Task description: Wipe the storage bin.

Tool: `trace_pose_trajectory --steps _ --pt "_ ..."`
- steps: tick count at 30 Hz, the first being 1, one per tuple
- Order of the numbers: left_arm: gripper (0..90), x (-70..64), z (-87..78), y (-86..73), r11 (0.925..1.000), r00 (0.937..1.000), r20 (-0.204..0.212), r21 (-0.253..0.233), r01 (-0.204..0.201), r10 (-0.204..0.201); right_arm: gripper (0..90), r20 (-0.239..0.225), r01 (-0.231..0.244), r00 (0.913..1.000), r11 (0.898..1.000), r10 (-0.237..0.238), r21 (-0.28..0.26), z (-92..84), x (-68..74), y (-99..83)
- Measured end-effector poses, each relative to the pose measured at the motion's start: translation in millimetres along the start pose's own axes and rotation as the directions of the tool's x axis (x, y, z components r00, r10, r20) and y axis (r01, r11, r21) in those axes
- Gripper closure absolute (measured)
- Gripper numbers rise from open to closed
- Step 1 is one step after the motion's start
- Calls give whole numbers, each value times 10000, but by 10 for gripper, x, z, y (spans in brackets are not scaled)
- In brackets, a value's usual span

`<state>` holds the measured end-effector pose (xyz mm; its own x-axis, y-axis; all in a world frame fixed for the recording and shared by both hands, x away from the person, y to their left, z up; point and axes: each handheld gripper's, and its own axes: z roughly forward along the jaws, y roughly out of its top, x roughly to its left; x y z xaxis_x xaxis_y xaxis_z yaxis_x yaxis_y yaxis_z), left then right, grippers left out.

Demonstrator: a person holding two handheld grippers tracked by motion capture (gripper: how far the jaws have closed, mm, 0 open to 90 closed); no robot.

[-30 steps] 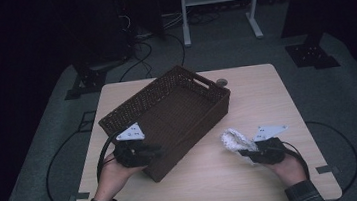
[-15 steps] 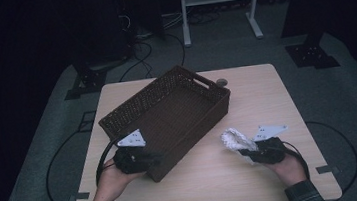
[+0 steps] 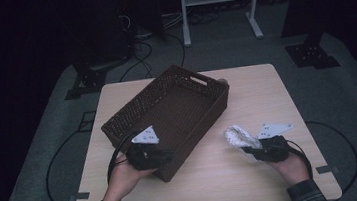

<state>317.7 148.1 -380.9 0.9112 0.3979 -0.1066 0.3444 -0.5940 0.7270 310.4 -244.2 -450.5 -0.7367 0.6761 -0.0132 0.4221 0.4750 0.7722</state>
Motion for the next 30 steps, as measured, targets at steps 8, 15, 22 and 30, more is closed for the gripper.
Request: trace_pose_trajectory --steps 8,15,22,30 --pt "768 2 228 221 9999 9996 233 -89 -134 136 687 139 -114 9998 9999 114 -24 -20 -33 -11" --pt "789 33 390 411 9994 9994 238 -237 -238 243 686 275 -175 9995 9998 175 -29 -31 -62 -22" --pt "817 63 494 554 9988 9990 223 -318 -378 385 686 324 -275 9991 9996 275 -18 -45 -85 -33" --pt "691 167 191 443 9981 9998 48 -588 -183 187 686 291 -331 9990 9995 332 -15 -42 -89 -40"
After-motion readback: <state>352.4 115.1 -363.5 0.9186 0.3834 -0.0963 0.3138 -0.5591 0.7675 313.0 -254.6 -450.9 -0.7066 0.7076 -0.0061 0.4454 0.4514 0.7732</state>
